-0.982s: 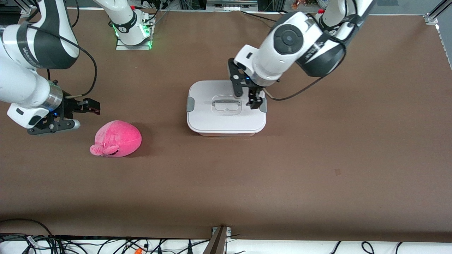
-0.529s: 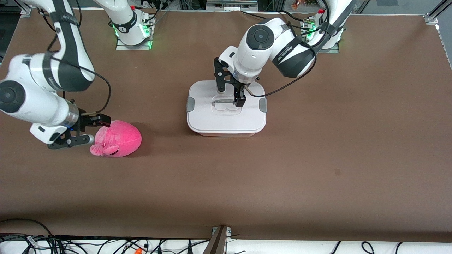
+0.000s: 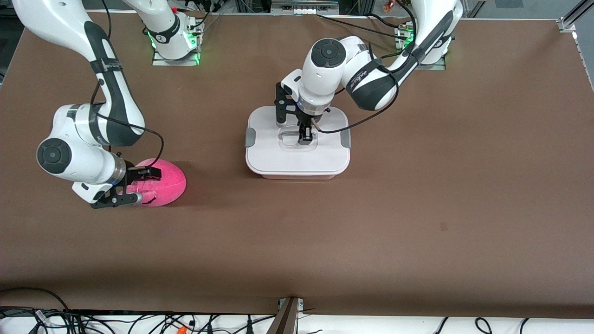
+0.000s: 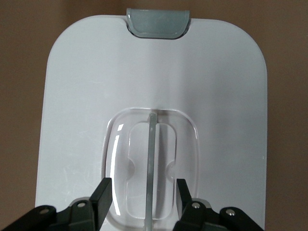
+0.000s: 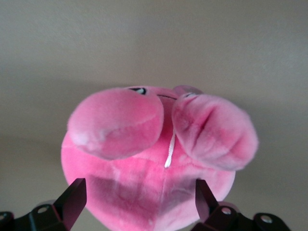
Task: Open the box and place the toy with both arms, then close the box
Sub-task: 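Grasp the lid handle with the left gripper while the right gripper grasps the toy, then lift the lid off with the left gripper while the right gripper lifts the toy, then lower the pink toy into the open box with the right gripper, then open the right gripper and withdraw it from the box, then carry the lid over the box and lower it with the left gripper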
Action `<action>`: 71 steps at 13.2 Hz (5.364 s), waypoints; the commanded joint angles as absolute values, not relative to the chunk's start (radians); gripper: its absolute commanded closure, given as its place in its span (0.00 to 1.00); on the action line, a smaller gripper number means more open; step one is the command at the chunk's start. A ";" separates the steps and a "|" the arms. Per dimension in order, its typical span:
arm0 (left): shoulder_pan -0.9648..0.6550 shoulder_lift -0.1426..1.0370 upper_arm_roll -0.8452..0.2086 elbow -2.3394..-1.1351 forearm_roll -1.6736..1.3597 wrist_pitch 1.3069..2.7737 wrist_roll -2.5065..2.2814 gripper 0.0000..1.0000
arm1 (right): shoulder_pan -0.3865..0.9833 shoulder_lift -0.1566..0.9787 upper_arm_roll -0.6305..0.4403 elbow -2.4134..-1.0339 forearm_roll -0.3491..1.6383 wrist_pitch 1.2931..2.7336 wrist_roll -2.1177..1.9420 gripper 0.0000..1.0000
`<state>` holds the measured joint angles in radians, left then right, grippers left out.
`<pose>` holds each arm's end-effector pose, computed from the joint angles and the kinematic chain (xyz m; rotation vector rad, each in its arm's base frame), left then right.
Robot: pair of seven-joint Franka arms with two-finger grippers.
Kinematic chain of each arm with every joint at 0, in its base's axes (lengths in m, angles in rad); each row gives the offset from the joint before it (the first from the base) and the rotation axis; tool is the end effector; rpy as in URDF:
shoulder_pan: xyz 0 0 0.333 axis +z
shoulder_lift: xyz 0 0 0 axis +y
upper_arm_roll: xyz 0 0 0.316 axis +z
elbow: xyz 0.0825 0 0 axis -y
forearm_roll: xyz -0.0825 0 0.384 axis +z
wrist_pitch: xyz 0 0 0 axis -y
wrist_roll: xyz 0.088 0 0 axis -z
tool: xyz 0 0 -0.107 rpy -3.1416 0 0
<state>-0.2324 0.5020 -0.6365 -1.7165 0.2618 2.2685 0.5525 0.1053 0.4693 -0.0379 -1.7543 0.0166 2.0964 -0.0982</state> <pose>0.4765 -0.4772 0.3578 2.2296 -2.0625 0.2207 0.6437 0.0462 0.2927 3.1237 0.2494 -0.1990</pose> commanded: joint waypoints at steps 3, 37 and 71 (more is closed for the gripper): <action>-0.242 0.511 -0.640 -1.713 0.290 2.267 0.549 1.00 | 0.089 0.460 -0.029 -1.796 0.031 2.135 -0.106 0.33; 0.391 0.420 -0.655 -1.313 0.288 1.430 1.367 1.00 | 0.870 0.649 0.012 -1.304 -0.250 1.759 -0.487 1.00; 0.044 0.465 -0.684 -1.364 0.054 1.704 1.124 1.00 | 0.160 -0.026 -0.041 -1.646 0.040 1.611 -0.020 0.00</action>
<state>0.1174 0.4717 -0.6878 -1.3506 0.0734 1.6245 1.2334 0.1744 0.0104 -0.0660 -1.6091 0.0817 1.6328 -0.0771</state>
